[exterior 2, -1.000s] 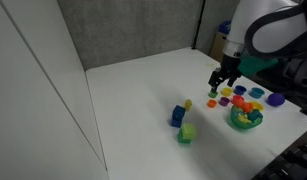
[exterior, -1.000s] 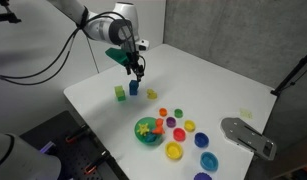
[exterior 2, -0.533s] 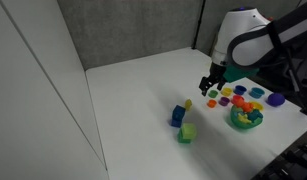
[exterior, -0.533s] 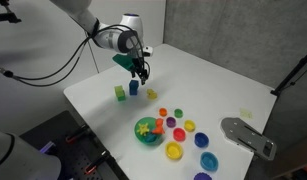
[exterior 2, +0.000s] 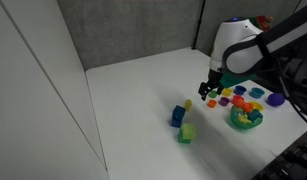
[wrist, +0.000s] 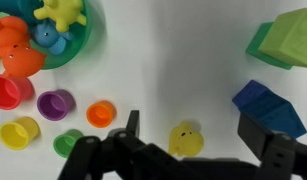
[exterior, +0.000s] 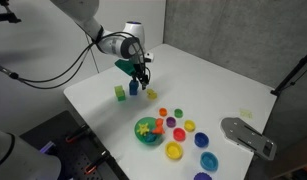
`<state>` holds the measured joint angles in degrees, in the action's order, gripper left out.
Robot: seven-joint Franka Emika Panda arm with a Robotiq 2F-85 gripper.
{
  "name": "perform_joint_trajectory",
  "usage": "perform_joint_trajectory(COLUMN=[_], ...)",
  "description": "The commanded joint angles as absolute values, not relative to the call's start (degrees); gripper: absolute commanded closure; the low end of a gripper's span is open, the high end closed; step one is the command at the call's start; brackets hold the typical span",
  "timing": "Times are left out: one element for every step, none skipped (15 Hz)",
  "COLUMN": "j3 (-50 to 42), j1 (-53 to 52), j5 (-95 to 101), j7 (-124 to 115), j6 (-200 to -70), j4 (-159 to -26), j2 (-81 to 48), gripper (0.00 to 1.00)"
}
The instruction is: Pick up the yellow toy from the table and put it in the green bowl
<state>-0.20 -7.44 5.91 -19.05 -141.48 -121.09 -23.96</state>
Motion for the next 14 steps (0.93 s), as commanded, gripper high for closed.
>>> perform_joint_trajectory(j3=[-2.1, -2.6, -3.0, -3.3, -3.6, -4.0, -4.4, -4.7, -4.8, -5.0, -5.1, -5.1, -5.2, -5.4], j1=[-9.5, -10.0, -10.4, -10.7, -11.1, -11.5, -11.8, -12.0, -12.2, -12.3, -12.5, -12.6, -12.8, -13.2], j5=[6.9, 7.0, 6.8, 6.5, 6.5, 6.5, 6.5, 6.2, 6.0, 5.7, 5.6, 5.3, 5.1, 5.0], j7=[-22.2, -22.8, -23.0, -23.2, -23.5, -23.5, -23.7, -23.7, -23.7, -23.6, -23.6, -23.6, -23.6, -23.7], j6=[-142.5, -143.2, -143.6, -144.1, -144.8, -145.8, -146.6, -147.0, -148.1, -148.9, -150.3, -151.5, -152.6, -153.9], j4=[-116.1, -115.0, -114.0, -113.0, -111.9, -110.9, -109.9, -109.0, -108.2, -107.6, -107.1, -106.6, -106.3, -106.0], j2=[-29.7, -31.2, -32.4, -33.7, -35.0, -36.2, -37.5, -38.5, -39.6, -40.6, -41.7, -42.5, -43.4, -44.2], gripper=[0.00, 0.00, 0.00, 0.00, 0.00, 0.00, 0.00, 0.00, 0.00, 0.00, 0.00, 0.00, 0.00, 0.00])
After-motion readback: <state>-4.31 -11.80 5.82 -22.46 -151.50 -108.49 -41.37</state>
